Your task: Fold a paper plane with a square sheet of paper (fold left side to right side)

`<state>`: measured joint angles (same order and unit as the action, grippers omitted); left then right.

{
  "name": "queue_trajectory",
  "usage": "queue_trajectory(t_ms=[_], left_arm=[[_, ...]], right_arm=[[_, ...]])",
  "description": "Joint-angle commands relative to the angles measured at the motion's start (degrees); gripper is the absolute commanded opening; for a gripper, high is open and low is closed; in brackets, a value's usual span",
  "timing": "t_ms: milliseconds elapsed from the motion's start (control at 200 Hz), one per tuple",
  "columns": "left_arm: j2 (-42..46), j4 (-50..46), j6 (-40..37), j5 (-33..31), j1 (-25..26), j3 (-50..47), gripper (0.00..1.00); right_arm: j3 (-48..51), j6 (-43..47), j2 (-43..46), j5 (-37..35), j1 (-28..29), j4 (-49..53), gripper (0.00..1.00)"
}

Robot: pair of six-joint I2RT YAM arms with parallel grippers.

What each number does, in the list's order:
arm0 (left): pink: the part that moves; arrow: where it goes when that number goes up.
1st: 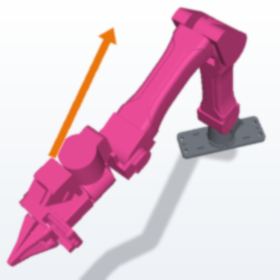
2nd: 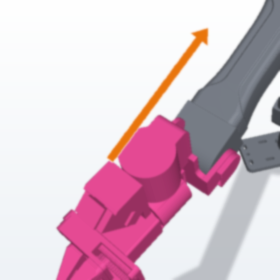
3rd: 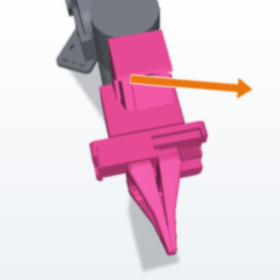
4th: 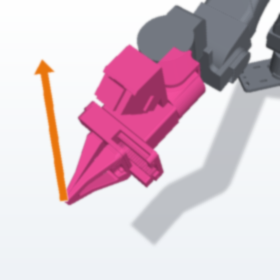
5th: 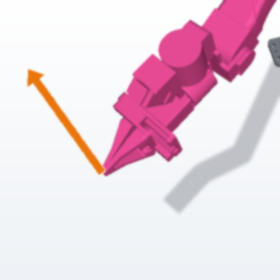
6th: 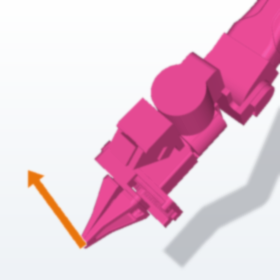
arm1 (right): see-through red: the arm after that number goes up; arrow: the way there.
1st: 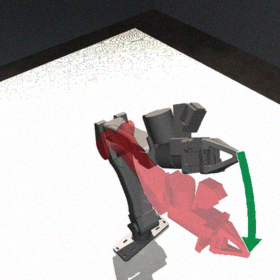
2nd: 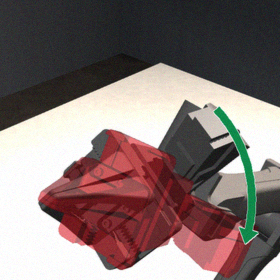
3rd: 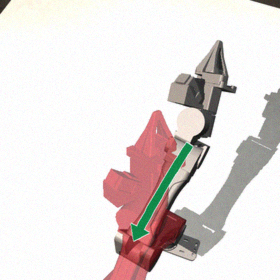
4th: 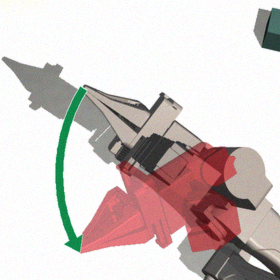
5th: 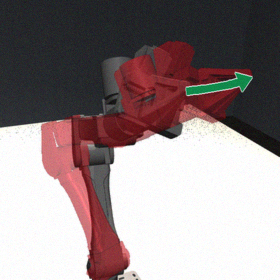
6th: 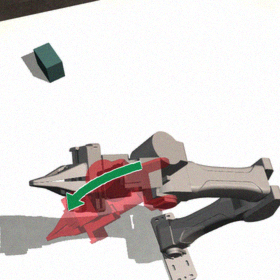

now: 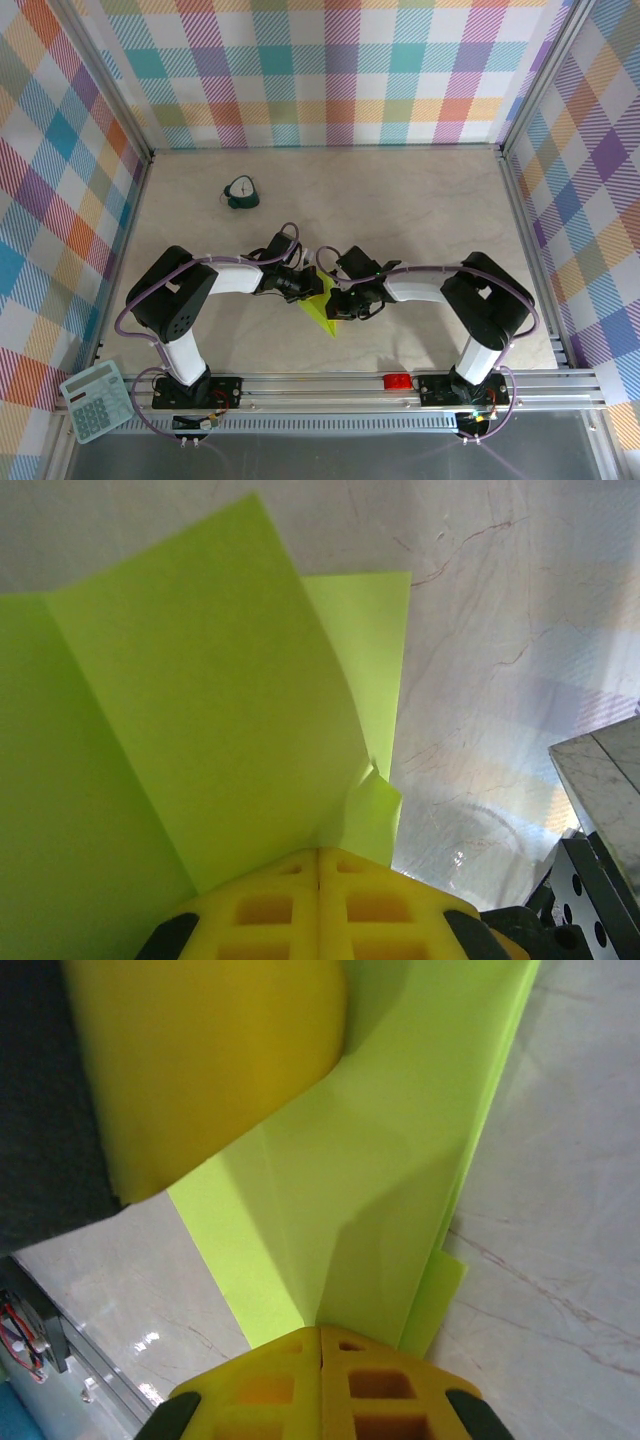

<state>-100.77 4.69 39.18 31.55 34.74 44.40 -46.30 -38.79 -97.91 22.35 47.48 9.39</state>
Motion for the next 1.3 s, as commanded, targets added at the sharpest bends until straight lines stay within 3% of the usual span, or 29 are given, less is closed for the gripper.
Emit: queue_trajectory(t_ms=[0, 510, 890, 1295], left_arm=[[-1.9, -1.8, -0.4, -4.6, -0.4, -1.7, 0.00], [-4.4, 8.8, -3.4, -3.1, -7.4, -3.2, 0.00], [-9.2, 1.7, -9.7, -1.7, -13.7, 7.5, 0.00], [-9.7, -5.1, -13.9, -0.6, -16.1, 15.3, 0.00]], right_arm=[[0.2, 2.3, -3.2, -5.2, 1.6, 7.5, 0.00], [3.1, 3.5, -3.9, -9.9, 3.3, 13.3, 0.00], [3.4, 3.9, -4.4, -9.3, 3.4, 13.6, 0.00], [4.0, 4.3, -3.4, -8.0, 3.2, 13.5, 0.00]])
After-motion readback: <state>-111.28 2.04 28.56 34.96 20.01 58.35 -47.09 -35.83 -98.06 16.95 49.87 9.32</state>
